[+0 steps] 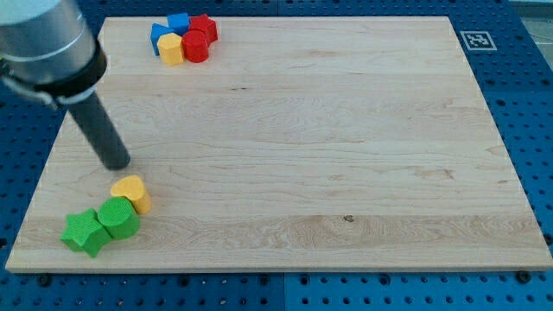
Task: Push yellow hexagon downwards
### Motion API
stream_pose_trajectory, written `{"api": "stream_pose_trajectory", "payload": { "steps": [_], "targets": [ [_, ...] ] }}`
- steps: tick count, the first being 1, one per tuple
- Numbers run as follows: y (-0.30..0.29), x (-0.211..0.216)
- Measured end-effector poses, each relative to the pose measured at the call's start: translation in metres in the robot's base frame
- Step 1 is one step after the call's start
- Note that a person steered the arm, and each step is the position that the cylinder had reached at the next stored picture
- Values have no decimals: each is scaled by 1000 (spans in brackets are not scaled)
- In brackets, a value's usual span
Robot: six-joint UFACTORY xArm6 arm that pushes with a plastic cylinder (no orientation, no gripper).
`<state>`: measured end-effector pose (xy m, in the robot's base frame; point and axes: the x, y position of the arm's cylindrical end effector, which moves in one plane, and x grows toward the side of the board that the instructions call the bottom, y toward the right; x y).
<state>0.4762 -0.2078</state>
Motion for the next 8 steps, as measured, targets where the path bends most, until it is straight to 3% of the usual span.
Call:
{"api": "stream_pose_trajectory", "payload": {
  "steps": [3,6,8],
  "targets": [
    [1,-108],
    [1,-146],
    [1,-199]
  ]
}}
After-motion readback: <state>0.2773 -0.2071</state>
